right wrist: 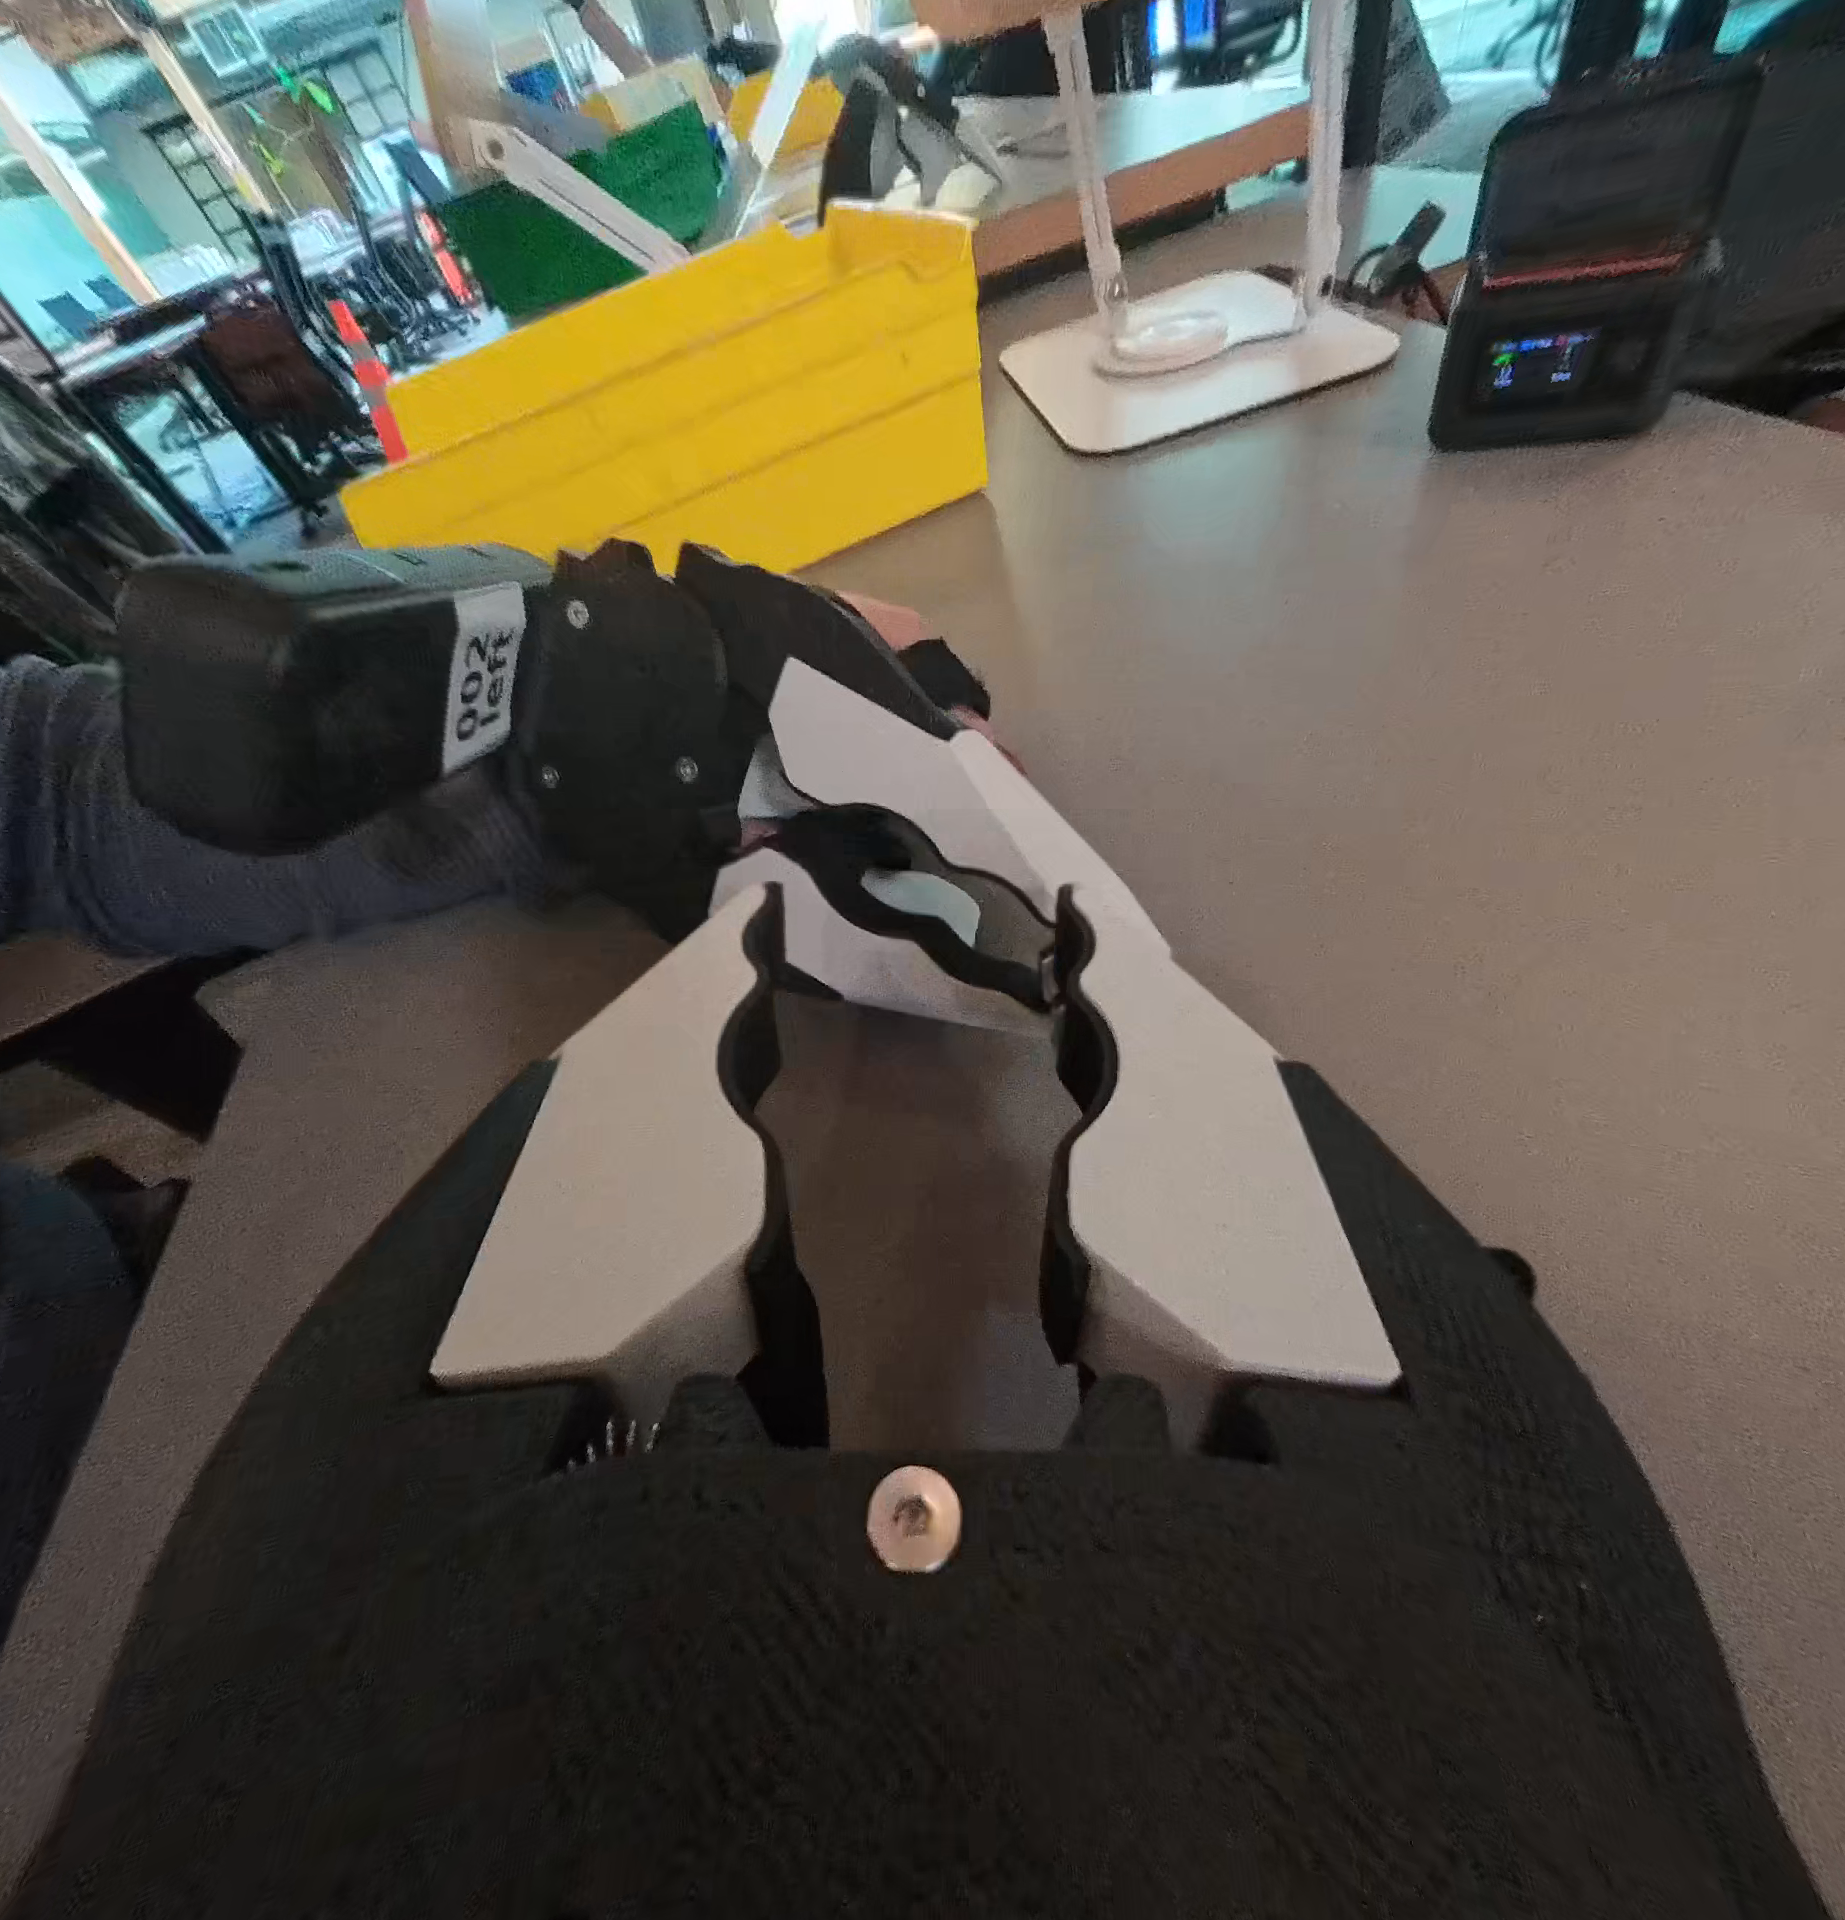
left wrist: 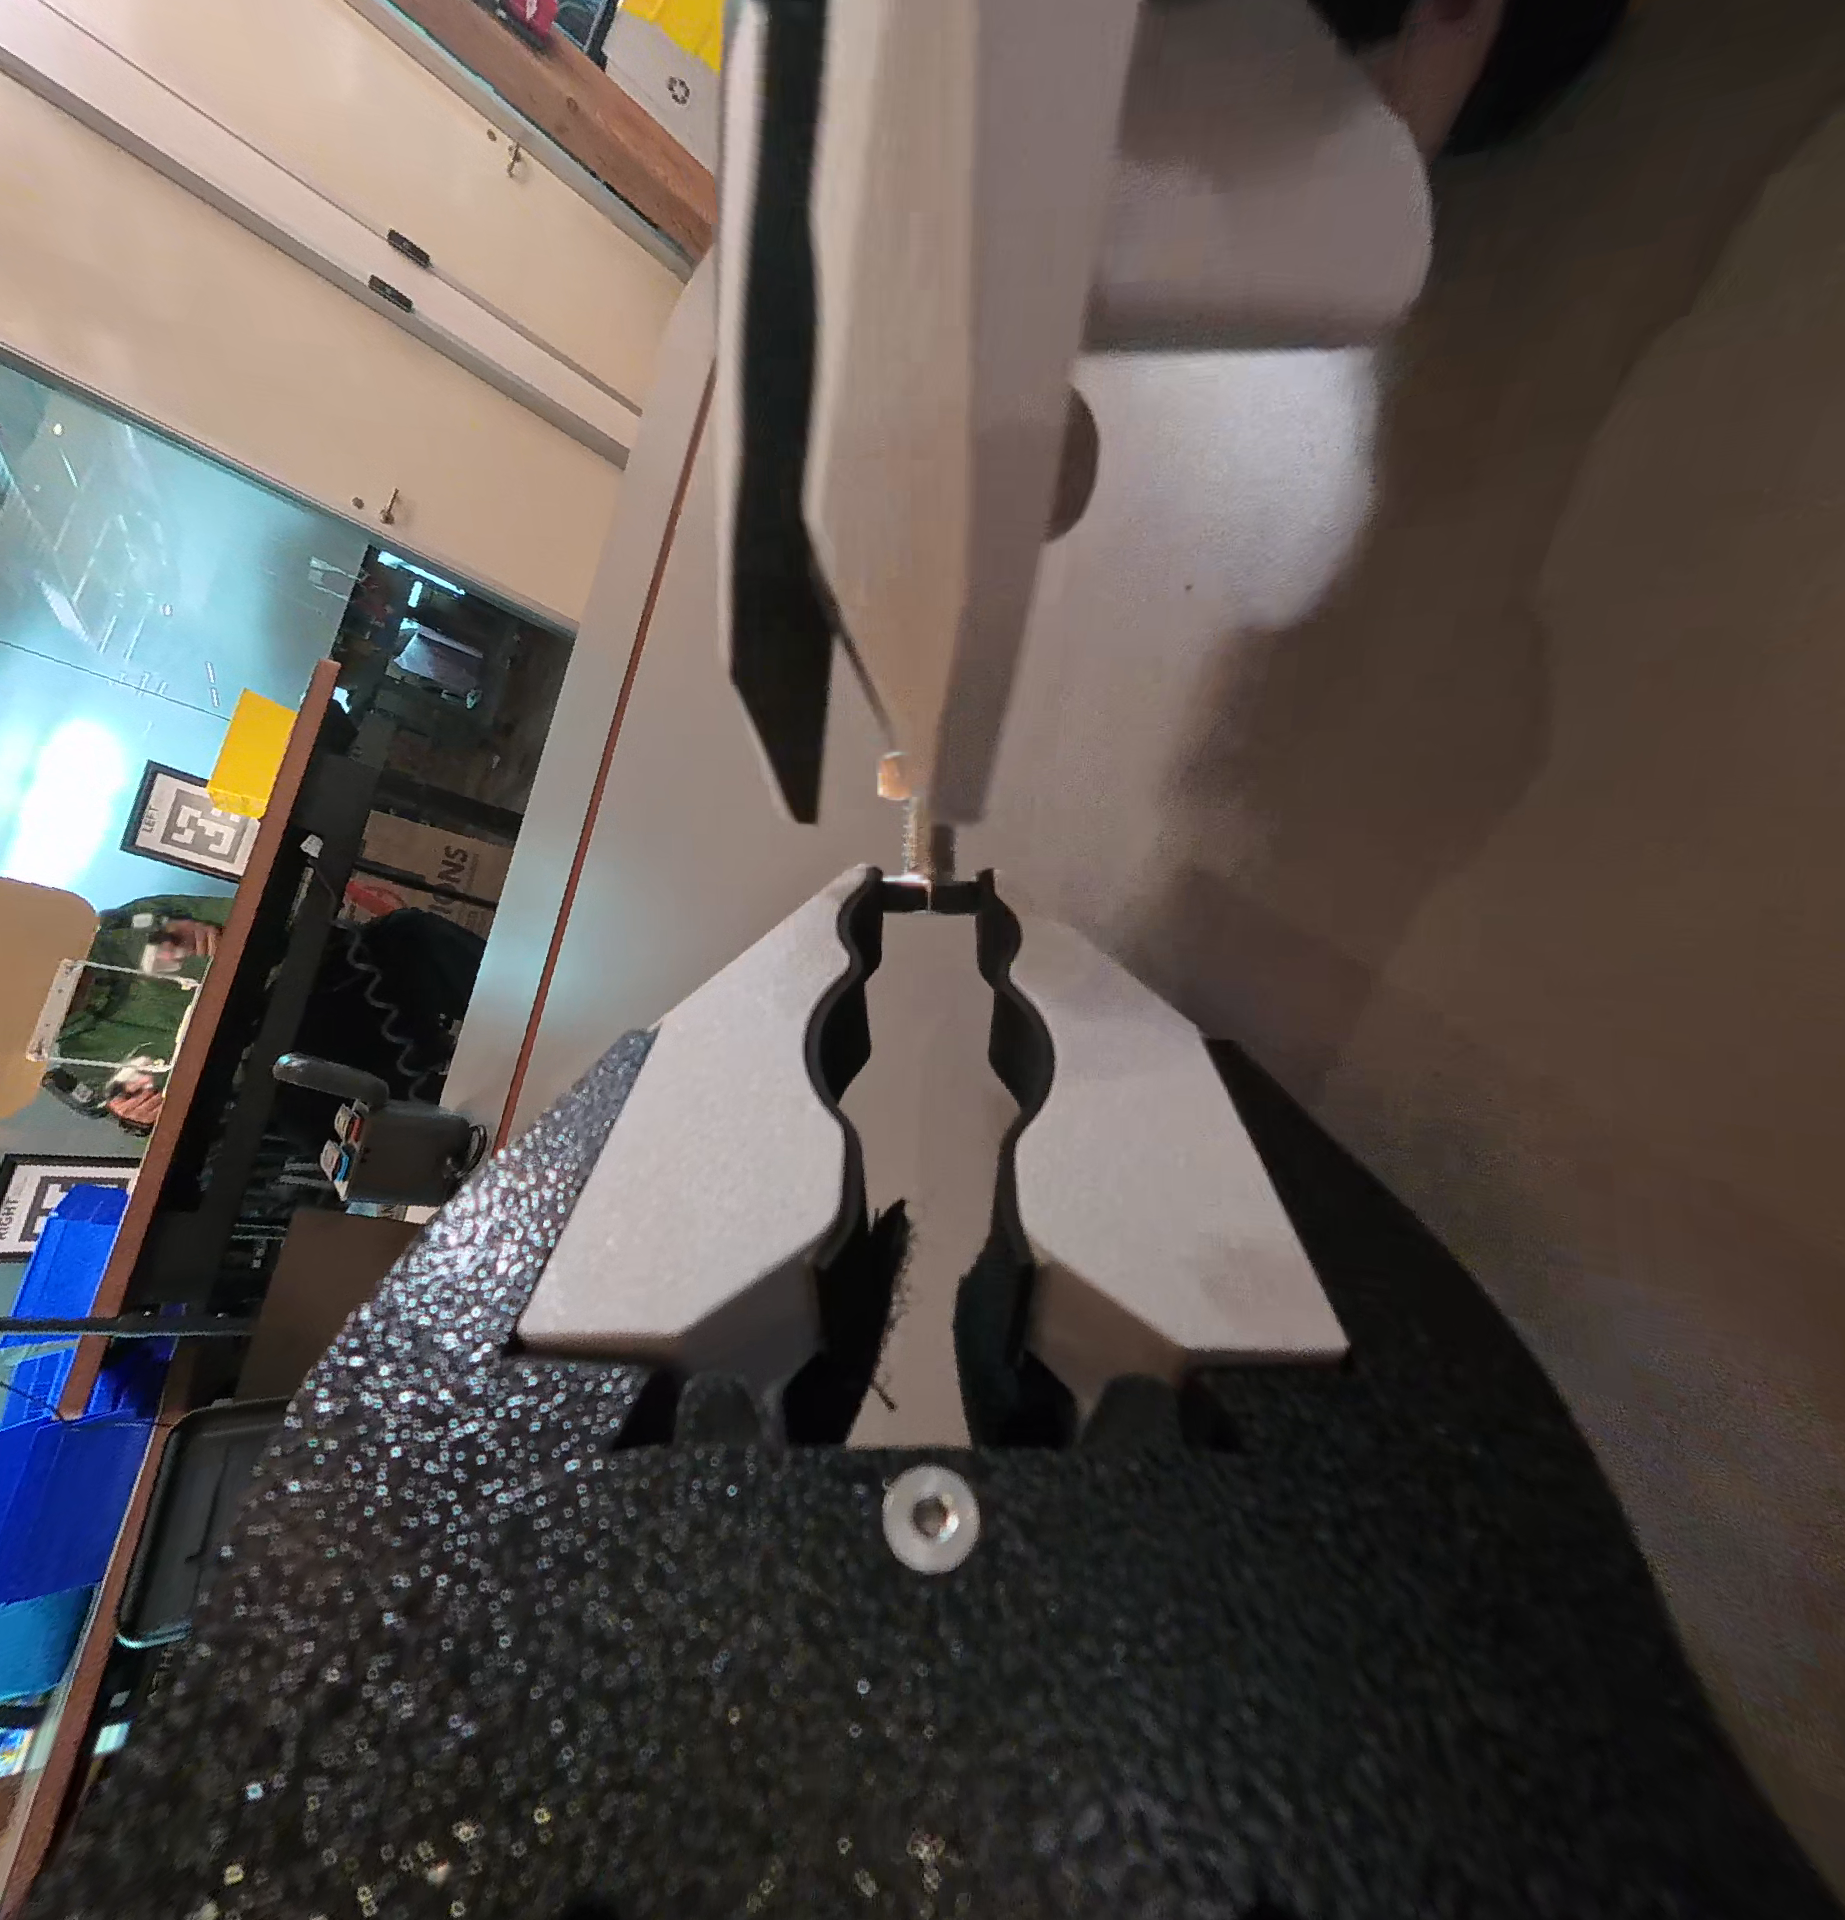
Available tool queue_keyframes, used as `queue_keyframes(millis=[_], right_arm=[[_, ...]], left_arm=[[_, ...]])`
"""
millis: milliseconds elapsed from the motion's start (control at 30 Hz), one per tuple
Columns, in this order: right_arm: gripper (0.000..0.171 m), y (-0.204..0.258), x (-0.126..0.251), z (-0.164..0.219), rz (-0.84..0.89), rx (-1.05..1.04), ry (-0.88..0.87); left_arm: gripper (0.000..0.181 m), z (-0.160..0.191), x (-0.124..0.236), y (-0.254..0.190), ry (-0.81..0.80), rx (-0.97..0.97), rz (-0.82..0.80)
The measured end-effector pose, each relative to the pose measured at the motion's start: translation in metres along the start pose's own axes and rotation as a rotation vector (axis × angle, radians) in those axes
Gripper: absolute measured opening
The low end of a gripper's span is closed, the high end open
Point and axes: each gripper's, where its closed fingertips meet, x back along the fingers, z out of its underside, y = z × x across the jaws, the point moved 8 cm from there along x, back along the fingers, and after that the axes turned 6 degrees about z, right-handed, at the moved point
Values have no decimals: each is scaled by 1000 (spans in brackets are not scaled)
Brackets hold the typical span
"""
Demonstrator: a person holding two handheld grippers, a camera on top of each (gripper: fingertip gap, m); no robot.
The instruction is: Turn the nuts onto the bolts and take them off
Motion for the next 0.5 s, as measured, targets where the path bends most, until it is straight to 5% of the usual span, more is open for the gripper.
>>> queue_keyframes(millis=[300,500], right_arm=[[54,-17,0,23,111,-64,267],[58,-6,-5,9,119,81,136]], left_arm=[[16,0,0,1,-5,11,0],[16,0,0,0,-8,7,1]])
